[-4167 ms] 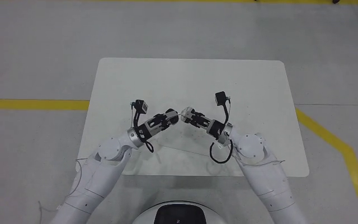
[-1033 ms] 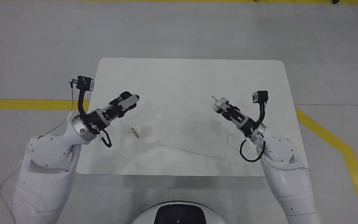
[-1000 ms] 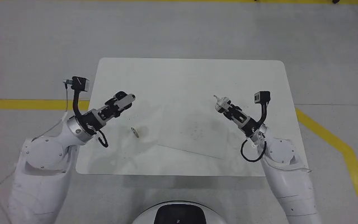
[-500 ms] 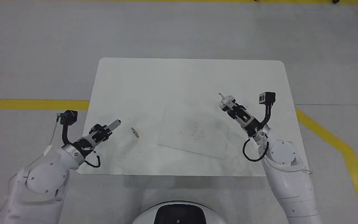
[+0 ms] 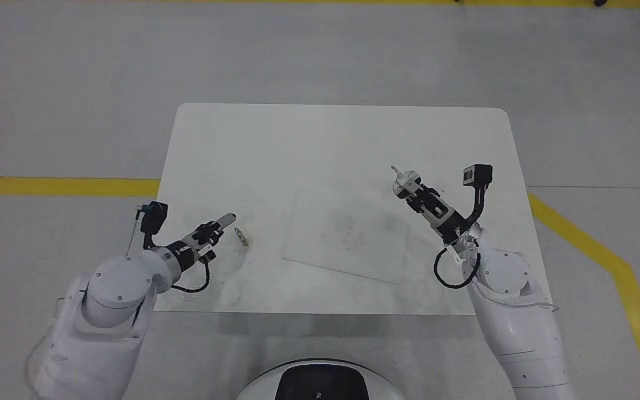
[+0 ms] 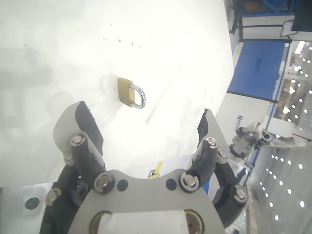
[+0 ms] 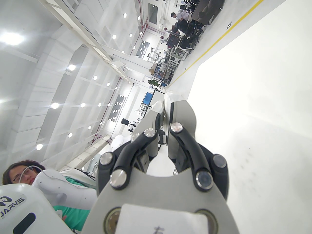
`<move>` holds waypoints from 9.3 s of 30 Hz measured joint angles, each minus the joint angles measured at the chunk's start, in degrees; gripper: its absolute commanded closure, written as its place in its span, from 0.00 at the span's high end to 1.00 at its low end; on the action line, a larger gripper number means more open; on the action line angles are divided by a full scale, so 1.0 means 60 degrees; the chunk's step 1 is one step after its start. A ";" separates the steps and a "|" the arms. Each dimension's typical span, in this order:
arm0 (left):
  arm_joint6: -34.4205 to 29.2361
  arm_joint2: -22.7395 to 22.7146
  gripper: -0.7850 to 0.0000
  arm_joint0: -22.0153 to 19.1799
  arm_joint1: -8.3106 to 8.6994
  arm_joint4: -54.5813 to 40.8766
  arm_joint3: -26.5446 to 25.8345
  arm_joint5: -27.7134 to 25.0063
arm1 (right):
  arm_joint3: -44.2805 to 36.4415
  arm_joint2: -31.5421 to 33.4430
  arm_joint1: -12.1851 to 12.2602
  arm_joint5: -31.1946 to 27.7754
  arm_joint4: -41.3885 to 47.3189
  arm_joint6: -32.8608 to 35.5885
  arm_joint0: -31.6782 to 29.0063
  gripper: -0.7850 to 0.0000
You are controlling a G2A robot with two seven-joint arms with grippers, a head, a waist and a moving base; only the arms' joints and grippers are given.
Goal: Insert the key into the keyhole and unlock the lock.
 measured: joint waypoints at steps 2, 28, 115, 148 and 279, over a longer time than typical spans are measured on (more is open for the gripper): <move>-0.0193 0.0368 1.00 -0.0339 0.0020 0.0526 0.0036 0.0513 | 0.0000 0.0000 0.0000 0.0000 0.0000 0.0000 0.0000 0.00; -0.0543 0.2523 1.00 -0.2445 -0.0009 0.2864 0.0703 0.2489 | 0.0000 0.0000 0.0000 0.0000 0.0000 0.0000 0.0000 0.00; -0.5009 0.1001 1.00 -0.3366 0.0509 0.7742 -0.1530 -0.2156 | 0.0000 0.0000 0.0000 0.0000 0.0000 0.0000 0.0000 0.00; 0.0914 -0.1425 1.00 -0.2576 0.0831 0.6396 0.0976 -0.8366 | 0.0000 0.0000 0.0000 0.0000 0.0000 0.0000 0.0000 0.00; 0.0503 0.5051 0.00 -0.6690 0.2041 -0.1216 0.7123 -1.1792 | 0.0000 0.0000 0.0000 0.0000 0.0000 0.0000 0.0000 0.00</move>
